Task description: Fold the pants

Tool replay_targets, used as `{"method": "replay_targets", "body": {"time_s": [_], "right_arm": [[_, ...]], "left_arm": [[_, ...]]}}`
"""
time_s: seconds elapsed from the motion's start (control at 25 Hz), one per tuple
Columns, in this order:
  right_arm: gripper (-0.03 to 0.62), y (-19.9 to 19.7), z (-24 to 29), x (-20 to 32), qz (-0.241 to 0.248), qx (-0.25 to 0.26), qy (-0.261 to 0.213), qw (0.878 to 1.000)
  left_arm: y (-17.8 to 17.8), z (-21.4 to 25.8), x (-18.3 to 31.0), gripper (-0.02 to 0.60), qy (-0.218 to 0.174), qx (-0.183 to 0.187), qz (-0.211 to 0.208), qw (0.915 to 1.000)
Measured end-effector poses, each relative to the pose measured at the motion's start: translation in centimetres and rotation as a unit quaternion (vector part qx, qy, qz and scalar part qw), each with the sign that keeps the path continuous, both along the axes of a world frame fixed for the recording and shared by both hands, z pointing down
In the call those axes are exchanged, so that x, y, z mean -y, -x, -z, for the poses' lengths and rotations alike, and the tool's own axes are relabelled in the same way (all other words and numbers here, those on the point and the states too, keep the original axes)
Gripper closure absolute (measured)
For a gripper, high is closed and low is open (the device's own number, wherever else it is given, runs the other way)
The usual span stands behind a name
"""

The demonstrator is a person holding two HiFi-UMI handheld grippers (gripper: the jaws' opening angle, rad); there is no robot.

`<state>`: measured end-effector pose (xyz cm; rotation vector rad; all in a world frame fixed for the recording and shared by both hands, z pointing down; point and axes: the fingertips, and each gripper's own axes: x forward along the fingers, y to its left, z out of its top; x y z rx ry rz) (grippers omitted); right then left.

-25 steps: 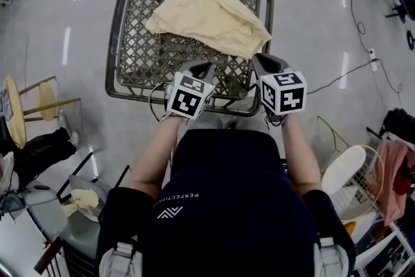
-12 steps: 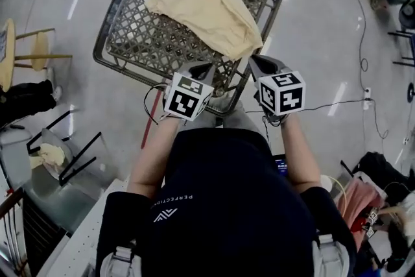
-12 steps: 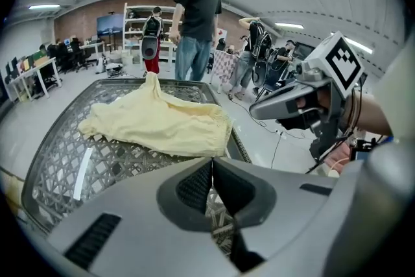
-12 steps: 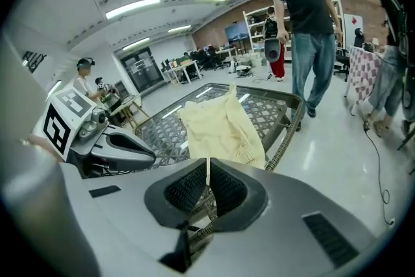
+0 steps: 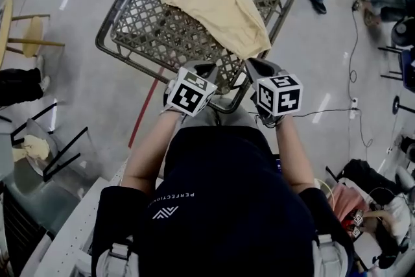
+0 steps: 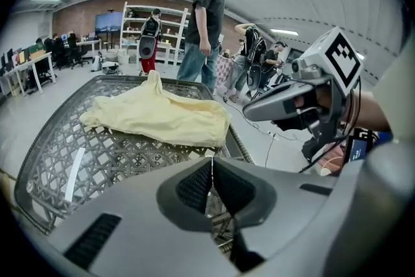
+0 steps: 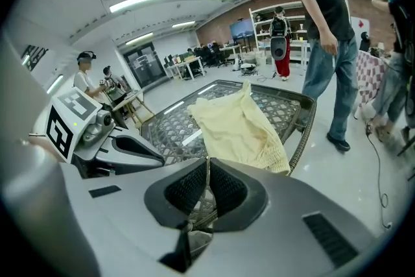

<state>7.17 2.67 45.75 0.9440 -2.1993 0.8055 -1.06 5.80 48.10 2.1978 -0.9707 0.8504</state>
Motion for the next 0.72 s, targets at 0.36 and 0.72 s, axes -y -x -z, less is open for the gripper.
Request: {"method": "replay_targets", "body": {"time_s": [0.36,0.72], "right_arm": [[0.551,0.2,-0.4,1.4,0.049,0.003,0.0,0.999],[0.551,-2.3,-1.8,4.3,0.15,0.012,0.025,0.988]], "left_arm": [[0.0,-1.0,-0.9,0.569,0.022,0.026,0.001,0.9994],[-5.0,-1.5,2.7,0.569,0.045,0.012,0.067,0.9967]]}}
